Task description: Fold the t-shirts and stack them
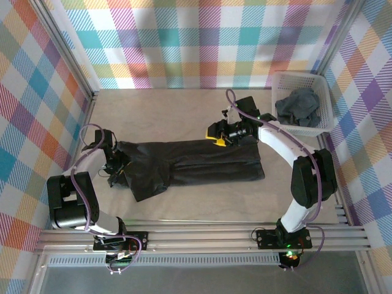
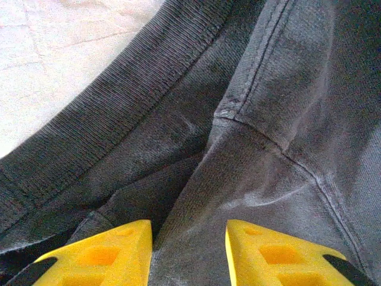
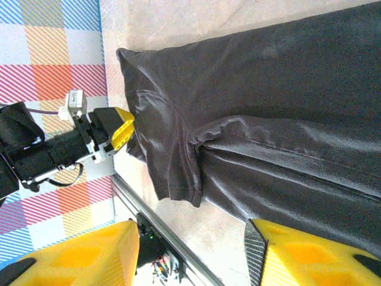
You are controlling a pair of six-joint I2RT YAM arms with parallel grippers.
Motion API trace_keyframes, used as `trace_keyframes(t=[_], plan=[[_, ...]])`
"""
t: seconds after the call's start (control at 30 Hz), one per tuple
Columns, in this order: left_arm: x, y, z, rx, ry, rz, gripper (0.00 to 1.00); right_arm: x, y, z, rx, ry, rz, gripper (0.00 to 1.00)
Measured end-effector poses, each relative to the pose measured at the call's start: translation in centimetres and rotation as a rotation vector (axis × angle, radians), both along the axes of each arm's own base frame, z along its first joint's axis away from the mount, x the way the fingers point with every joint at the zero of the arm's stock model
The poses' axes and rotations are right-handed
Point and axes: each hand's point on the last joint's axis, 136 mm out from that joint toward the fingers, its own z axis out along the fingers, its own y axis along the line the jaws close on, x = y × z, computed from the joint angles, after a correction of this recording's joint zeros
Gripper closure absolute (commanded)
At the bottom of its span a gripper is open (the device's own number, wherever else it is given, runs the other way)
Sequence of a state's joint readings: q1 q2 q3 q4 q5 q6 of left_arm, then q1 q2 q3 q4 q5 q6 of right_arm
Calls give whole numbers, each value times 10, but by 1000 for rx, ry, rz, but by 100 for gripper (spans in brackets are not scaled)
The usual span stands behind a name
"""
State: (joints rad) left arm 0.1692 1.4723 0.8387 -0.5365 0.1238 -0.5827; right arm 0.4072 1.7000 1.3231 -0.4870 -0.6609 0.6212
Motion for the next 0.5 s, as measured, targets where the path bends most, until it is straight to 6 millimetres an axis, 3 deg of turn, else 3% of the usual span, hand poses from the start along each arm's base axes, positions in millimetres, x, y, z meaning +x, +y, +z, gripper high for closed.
trace_keyframes(t=[0.27,0.5], plan=[[-8,-4,-7,-14,21,-12,67,2,1,1,10,7,-11,49],[-8,-4,-7,-12,20,-30,89,2,1,-1,9,14,-14,49]])
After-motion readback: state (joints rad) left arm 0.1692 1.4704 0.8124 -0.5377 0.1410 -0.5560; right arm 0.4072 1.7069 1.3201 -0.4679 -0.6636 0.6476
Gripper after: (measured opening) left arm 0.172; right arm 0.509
